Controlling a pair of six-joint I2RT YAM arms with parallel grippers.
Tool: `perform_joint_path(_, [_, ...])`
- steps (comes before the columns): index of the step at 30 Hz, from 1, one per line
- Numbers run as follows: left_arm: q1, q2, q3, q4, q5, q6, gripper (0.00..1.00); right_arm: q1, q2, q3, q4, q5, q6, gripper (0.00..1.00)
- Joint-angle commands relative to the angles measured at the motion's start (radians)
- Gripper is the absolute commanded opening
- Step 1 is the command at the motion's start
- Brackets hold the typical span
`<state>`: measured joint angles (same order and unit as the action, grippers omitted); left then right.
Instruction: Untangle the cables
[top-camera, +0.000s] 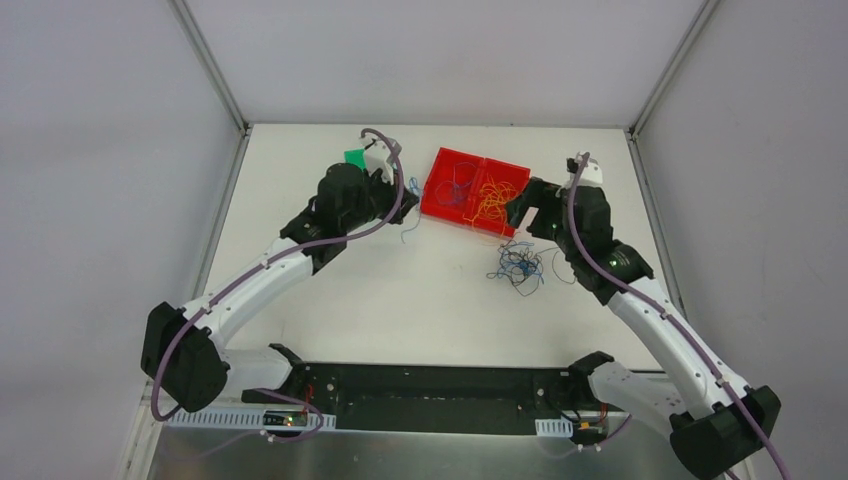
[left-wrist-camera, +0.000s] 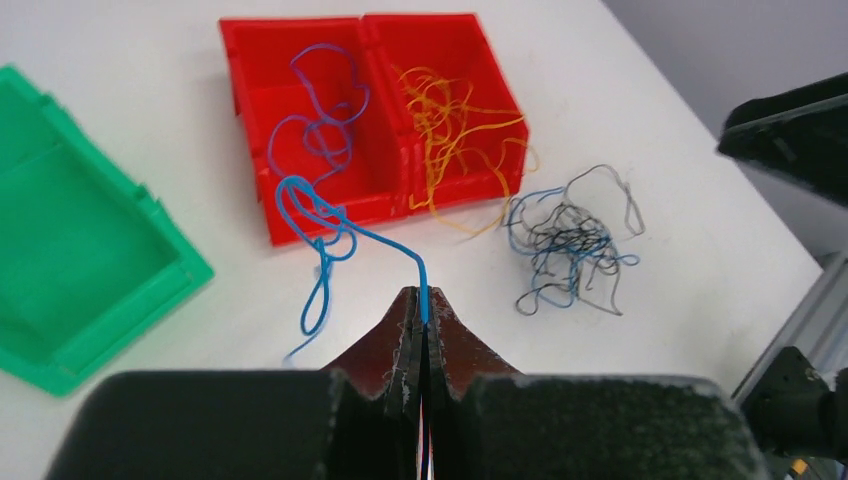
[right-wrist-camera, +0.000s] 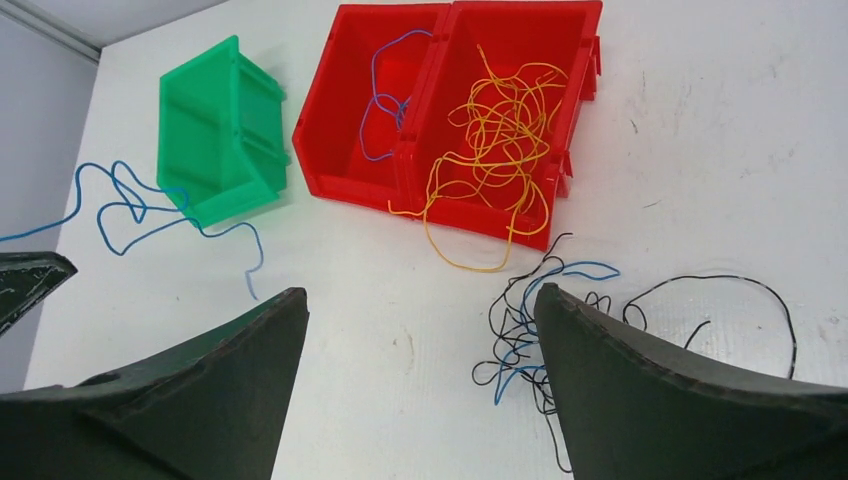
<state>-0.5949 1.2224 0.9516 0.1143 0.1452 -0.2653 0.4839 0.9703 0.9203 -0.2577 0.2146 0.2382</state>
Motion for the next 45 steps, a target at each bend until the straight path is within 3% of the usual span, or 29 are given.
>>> perform_joint_path(1, [-0.003, 0.054, 0.144, -0.001, 0.150, 0.033, 0.00, -0.002, -0.054, -0.004, 0.082, -0.012, 0.042, 0.87])
perform_joint_path(7, [-0.003, 0.171, 0.369, -0.157, 0.148, 0.042, 0.00, -0.002, -0.137, -0.025, 0.057, -0.009, 0.043, 0.87])
perform_joint_path(20, [-0.002, 0.496, 0.767, -0.273, 0.064, 0.081, 0.00, -0.002, -0.212, -0.037, 0.047, 0.008, 0.033, 0.87])
perform_joint_path(32, [0.000, 0.687, 0.820, -0.282, -0.048, 0.135, 0.00, -0.002, -0.224, -0.038, 0.048, 0.004, 0.032, 0.87])
perform_joint_path(45, [0.013, 0.996, 0.928, -0.301, -0.027, 0.128, 0.00, -0.002, -0.197, -0.037, 0.053, -0.004, 0.038, 0.87])
